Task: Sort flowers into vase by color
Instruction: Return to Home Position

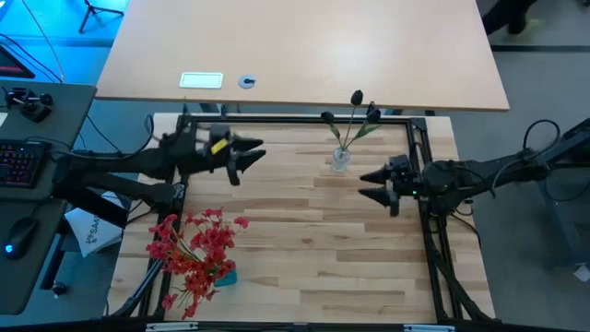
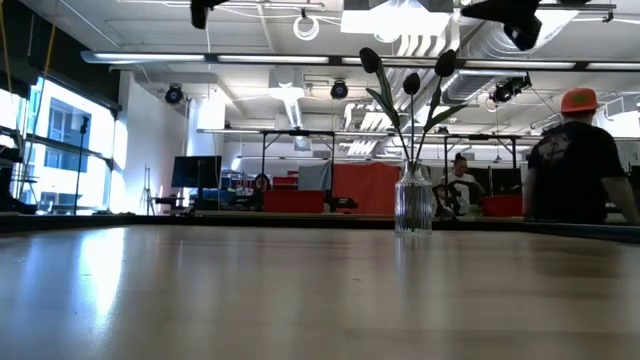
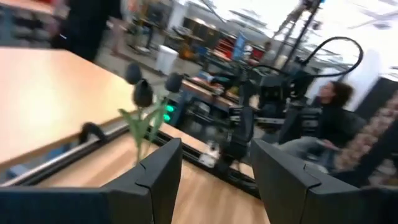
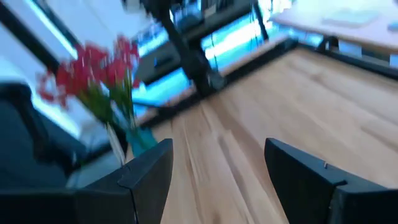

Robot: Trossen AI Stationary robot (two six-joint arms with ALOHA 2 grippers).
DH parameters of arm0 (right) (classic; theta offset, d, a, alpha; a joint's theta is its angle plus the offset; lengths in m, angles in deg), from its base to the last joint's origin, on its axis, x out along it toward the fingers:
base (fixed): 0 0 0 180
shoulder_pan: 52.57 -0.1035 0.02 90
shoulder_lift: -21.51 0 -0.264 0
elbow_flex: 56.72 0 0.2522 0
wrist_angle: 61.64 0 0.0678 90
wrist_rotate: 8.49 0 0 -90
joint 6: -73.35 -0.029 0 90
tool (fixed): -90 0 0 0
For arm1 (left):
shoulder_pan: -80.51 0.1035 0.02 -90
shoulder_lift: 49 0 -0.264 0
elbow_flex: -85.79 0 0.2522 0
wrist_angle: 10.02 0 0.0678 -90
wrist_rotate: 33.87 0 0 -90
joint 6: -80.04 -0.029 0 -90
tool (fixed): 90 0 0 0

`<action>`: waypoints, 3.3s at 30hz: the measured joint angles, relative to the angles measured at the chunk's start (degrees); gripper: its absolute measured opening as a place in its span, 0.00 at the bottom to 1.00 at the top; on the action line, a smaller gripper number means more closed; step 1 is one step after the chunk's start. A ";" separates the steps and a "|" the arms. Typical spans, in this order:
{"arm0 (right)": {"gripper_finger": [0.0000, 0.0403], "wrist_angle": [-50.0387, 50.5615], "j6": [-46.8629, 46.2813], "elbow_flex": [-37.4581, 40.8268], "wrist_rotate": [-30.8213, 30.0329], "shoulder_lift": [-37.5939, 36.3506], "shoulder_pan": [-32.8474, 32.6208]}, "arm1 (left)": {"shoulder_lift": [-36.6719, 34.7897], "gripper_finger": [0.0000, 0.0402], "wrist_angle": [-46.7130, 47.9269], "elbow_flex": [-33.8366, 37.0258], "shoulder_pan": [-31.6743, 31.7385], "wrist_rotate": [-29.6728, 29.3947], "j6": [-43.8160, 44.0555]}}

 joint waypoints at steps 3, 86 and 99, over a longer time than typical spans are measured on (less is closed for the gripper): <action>0.62 -6.72 0.02 0.40 0.67 2.36 2.46 | -3.39 0.44 -1.15 4.54 -4.51 -7.01 -0.48; 0.00 -14.64 20.42 40.12 22.03 -30.87 7.36 | -54.70 0.00 -3.22 47.35 -8.10 -7.24 -1.61; 0.00 -22.45 20.58 40.22 22.51 -40.67 10.69 | -54.71 0.00 3.36 47.32 -8.06 -6.71 -1.59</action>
